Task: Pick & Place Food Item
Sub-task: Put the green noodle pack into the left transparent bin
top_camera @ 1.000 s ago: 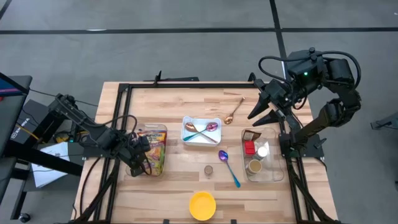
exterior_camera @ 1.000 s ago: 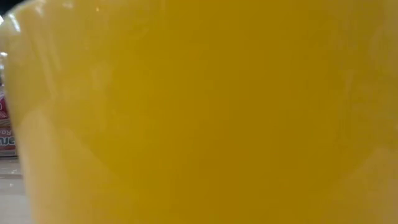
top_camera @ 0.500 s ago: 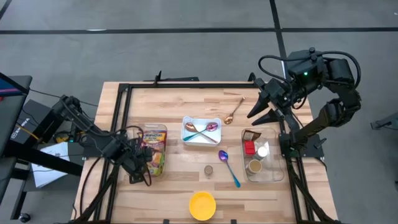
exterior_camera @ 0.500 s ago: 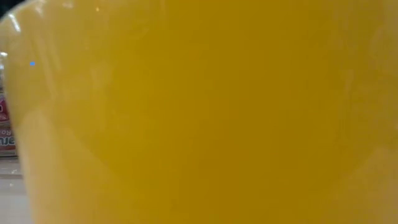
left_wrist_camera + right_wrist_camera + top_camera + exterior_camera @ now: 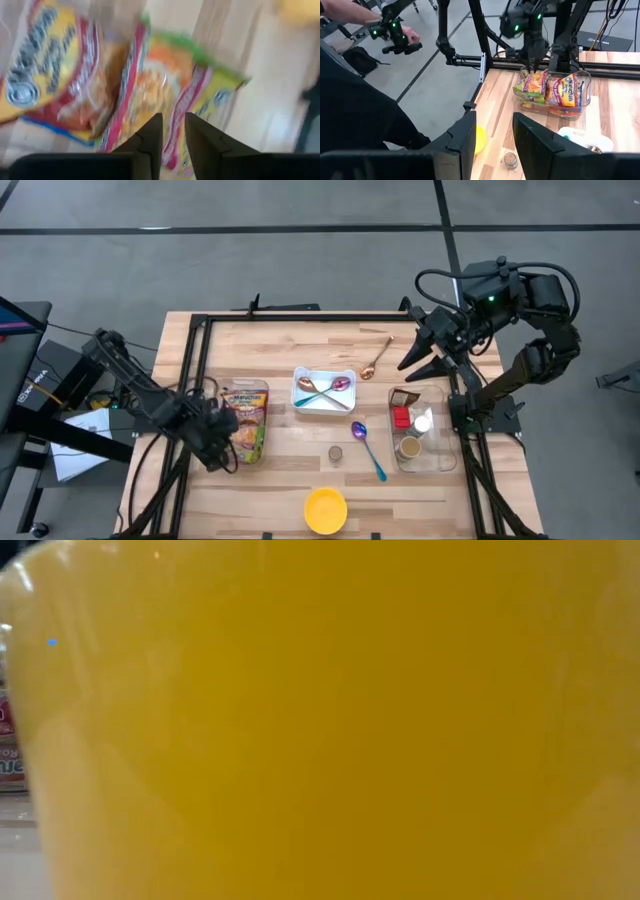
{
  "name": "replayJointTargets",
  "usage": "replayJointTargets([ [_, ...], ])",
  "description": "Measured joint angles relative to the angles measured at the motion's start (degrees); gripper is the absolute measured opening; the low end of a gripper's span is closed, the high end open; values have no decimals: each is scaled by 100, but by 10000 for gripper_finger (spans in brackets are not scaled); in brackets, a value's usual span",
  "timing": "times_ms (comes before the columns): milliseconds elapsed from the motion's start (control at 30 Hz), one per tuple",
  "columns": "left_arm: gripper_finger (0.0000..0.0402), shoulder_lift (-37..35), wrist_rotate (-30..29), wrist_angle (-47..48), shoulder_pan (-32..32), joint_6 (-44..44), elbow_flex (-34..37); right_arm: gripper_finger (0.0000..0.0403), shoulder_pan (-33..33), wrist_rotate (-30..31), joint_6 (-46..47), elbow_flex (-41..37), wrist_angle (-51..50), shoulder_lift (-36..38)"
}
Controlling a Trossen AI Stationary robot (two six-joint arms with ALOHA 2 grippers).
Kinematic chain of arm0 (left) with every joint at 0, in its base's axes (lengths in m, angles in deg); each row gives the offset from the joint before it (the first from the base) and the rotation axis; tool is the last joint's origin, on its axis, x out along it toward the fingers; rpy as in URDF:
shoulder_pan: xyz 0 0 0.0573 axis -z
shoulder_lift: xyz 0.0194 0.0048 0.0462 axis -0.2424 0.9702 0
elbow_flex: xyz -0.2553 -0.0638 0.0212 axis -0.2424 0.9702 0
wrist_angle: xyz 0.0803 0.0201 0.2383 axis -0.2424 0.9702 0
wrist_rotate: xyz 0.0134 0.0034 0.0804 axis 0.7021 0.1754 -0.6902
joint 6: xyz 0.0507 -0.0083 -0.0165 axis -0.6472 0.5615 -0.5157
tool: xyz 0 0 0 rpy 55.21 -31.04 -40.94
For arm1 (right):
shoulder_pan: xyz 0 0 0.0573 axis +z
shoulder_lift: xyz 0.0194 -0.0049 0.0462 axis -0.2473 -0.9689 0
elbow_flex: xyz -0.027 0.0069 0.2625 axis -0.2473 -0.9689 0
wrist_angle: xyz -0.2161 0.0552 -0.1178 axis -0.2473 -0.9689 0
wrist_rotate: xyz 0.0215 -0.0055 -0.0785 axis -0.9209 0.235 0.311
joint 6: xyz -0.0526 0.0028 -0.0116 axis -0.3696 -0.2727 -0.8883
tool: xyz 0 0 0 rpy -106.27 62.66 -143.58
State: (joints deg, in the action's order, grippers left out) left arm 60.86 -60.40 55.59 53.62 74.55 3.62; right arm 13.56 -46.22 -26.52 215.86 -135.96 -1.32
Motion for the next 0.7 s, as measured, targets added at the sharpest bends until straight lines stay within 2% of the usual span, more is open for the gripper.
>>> replayJointTargets([
  [167,84,-467,-311,-390,-92,-13,-8,122,0,-2,25,0,-55,0],
  [333,44,-212,239,-673,-250,-163,238,122,0,-4,22,0,-72,0],
  [467,7,79,322,-709,-279,8,431,122,0,-4,26,0,-72,0],
  [700,14,164,65,-810,-279,182,630,122,0,-5,101,2,-75,15],
])
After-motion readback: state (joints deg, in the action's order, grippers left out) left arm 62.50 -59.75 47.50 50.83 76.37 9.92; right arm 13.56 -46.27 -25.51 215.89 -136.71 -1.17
